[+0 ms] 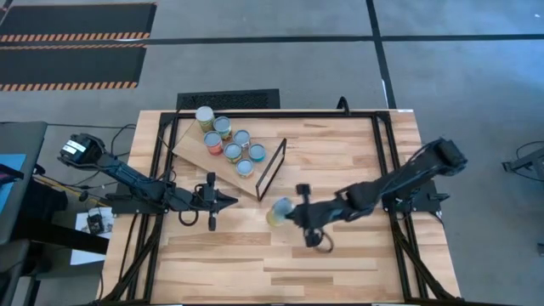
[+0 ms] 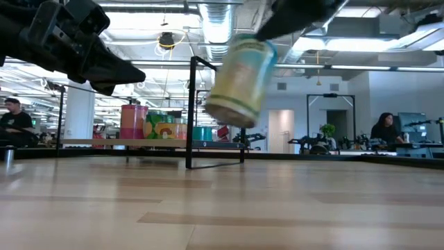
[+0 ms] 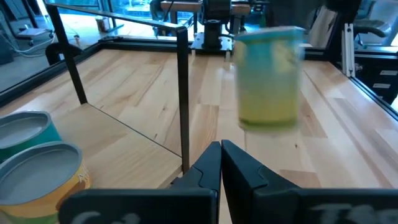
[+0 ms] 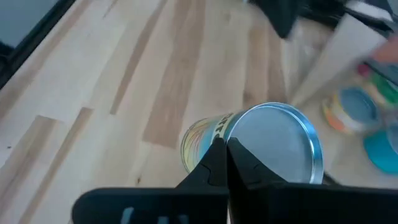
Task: Pick and place cans onto a shelf
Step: Put the canned carrots on the shelf
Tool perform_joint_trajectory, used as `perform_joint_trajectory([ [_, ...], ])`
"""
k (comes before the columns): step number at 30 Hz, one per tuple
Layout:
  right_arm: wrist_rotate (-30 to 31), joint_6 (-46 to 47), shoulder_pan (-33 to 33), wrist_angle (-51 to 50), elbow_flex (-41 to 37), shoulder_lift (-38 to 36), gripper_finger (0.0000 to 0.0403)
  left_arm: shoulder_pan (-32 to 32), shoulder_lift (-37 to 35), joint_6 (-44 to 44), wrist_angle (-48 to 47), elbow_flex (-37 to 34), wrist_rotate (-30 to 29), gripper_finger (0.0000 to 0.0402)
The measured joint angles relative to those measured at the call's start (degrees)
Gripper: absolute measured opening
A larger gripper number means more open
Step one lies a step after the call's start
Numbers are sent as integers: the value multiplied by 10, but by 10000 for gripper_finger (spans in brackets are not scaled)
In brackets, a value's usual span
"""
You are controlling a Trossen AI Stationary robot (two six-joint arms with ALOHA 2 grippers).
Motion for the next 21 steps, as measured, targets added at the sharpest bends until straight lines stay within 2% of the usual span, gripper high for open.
perform_joint_trajectory([
  [7, -60, -53, -13, -36, 160, 152, 4, 0, 0, 4, -2, 0, 0, 0],
  [12, -60, -82, -23, -98, 266, 241, 3, 0, 0, 0, -1, 0, 0, 0],
  [17, -61, -97, -32, -139, 336, 299, 5, 0, 0, 0, -2, 0, 0, 0],
  [21, -61, -102, -39, -145, 361, 322, 6, 0, 0, 3, -2, 0, -1, 0],
])
